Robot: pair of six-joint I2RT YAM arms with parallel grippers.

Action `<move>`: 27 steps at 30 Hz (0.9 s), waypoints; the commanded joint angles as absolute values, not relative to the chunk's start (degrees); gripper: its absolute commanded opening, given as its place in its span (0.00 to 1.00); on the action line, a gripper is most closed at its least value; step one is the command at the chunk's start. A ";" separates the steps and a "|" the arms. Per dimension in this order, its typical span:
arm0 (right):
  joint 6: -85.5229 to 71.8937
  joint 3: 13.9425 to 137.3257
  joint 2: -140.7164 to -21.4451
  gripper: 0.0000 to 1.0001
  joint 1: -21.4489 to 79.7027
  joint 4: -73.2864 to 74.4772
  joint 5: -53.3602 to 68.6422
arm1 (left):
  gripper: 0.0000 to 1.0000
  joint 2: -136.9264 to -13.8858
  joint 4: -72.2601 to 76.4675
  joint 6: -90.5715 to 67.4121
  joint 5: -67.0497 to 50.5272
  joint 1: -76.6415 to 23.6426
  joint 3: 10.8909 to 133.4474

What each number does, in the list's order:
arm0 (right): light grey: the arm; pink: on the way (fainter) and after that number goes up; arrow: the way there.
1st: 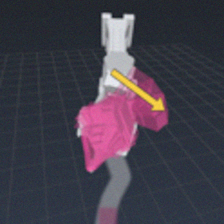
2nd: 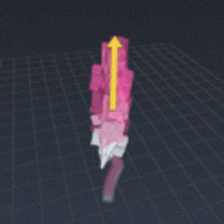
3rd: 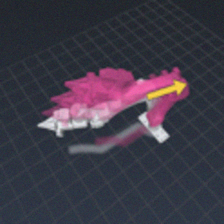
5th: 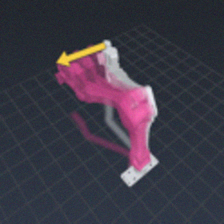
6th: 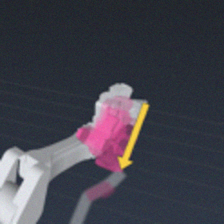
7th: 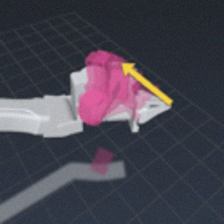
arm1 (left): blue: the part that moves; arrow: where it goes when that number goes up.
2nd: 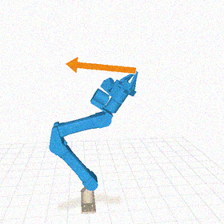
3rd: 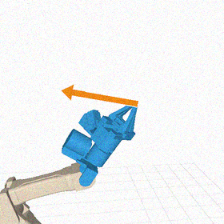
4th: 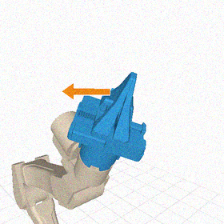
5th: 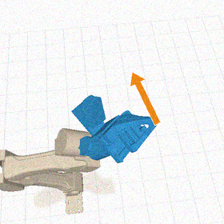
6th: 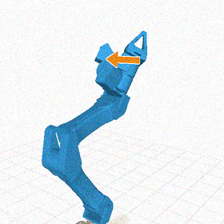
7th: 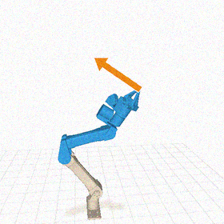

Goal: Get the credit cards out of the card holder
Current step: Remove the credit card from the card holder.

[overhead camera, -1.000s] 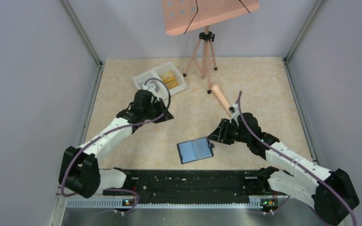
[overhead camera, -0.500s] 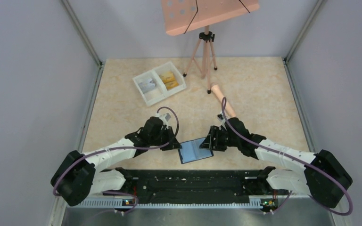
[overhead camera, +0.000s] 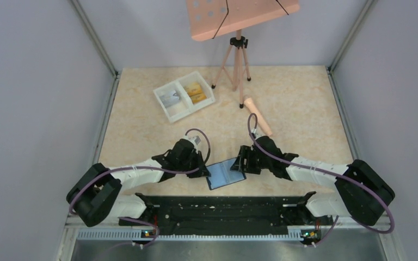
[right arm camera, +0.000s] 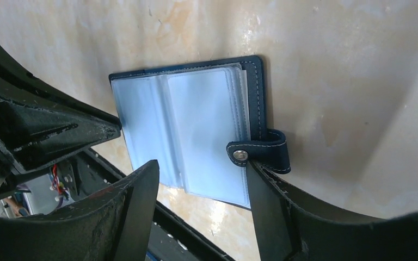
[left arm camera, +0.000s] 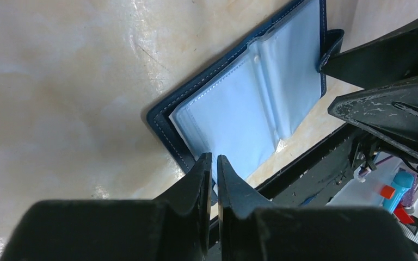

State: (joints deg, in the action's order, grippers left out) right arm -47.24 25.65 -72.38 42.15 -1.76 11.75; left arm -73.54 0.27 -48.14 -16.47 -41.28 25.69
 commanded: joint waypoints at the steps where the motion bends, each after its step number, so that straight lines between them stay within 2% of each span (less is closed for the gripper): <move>1: -44.97 26.95 -75.00 0.61 42.45 -3.76 10.20 | 0.13 -74.18 3.11 -48.43 -14.86 -42.10 25.18; 14: -45.88 26.04 -74.36 0.59 42.46 -3.48 13.43 | 0.12 -76.45 4.39 -49.25 -14.59 -43.11 23.95; 27: -53.43 23.49 -75.37 0.62 42.54 -16.24 21.47 | 0.12 -76.87 5.33 -49.83 -14.51 -43.85 23.53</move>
